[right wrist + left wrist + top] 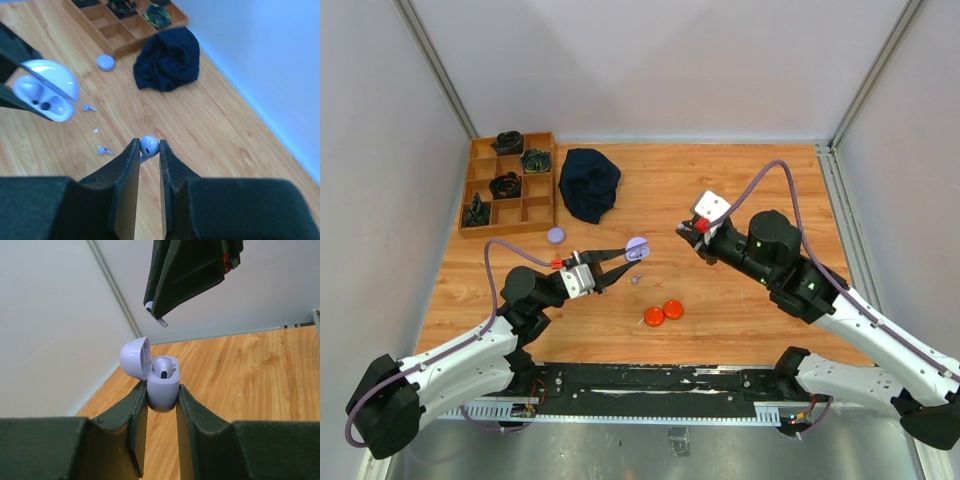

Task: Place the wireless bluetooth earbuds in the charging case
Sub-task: Place the earbud in the charging case.

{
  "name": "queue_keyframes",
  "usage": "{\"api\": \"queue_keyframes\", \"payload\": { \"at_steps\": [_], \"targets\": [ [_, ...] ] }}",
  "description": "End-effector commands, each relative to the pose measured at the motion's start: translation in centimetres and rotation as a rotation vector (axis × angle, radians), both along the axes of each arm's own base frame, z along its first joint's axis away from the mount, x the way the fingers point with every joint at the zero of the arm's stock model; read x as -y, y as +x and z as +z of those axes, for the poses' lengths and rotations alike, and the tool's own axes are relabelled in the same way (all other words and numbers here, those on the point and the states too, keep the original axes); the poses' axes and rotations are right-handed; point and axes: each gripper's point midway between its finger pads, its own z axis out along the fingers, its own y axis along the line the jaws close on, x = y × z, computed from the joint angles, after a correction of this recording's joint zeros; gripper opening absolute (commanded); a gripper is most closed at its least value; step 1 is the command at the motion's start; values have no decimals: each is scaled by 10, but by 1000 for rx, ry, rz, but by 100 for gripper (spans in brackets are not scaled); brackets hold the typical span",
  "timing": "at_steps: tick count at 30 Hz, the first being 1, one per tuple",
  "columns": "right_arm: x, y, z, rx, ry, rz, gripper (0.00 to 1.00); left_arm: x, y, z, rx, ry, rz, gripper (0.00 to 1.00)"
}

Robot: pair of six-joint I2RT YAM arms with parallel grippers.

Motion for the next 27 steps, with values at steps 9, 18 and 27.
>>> {"api": "queue_keyframes", "payload": {
  "at_steps": [9, 18, 27],
  "targets": [
    [-58, -53, 54, 250, 217, 270, 14, -5, 3, 25, 25, -81, 19, 0],
    [-72, -58, 48, 289, 262, 296, 14, -7, 0, 32, 25, -107, 11, 0],
    [-81, -57, 39, 288, 265, 304, 14, -7, -4, 35, 35, -114, -4, 0]
  ]
}}
